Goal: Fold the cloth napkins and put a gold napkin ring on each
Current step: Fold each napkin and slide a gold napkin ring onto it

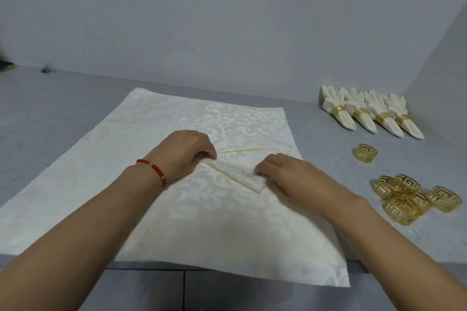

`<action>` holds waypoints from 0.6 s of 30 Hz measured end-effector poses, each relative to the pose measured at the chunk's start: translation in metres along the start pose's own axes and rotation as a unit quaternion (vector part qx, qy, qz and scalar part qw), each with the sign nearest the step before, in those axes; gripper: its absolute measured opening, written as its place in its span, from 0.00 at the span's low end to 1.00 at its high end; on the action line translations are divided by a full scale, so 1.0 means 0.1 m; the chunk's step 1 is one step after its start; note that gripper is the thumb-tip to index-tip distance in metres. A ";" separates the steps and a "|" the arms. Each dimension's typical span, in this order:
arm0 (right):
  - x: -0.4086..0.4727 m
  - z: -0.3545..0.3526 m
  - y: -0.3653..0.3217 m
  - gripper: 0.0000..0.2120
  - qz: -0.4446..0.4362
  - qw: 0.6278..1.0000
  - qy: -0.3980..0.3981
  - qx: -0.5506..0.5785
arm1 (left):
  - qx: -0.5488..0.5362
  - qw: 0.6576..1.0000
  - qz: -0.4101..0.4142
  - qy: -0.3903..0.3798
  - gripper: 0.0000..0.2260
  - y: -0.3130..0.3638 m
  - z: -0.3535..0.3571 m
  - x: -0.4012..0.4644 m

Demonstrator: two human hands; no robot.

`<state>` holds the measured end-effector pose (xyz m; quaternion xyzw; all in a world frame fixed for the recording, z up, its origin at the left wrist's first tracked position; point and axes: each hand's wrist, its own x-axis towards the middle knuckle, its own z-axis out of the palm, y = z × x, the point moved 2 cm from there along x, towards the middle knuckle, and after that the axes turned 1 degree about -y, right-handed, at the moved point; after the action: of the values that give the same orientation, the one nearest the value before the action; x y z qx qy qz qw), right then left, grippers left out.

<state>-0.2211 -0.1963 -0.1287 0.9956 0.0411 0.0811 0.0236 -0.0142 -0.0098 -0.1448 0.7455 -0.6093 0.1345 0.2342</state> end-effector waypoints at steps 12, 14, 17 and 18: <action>-0.10 0.01 -0.06 0.26 0.087 0.996 0.026 0.002 | -0.035 0.994 -0.086 -0.061 0.14 0.01 -0.09 -0.04; -0.08 0.05 -0.04 0.22 0.108 0.991 0.074 0.032 | -0.036 0.994 -0.078 -0.075 0.13 -0.01 -0.06 -0.05; -0.02 0.05 0.00 0.21 0.171 0.974 0.121 0.081 | -0.029 0.995 -0.065 -0.066 0.06 -0.05 -0.01 -0.04; 0.01 0.05 0.01 0.20 0.188 0.969 0.136 0.090 | -0.029 0.996 -0.061 -0.060 0.04 -0.06 0.00 -0.02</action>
<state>-0.2187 -0.1973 -0.1333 0.9630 -0.1365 0.2149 -0.0879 -0.0093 -0.0071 -0.1472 0.7809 -0.5795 0.0572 0.2262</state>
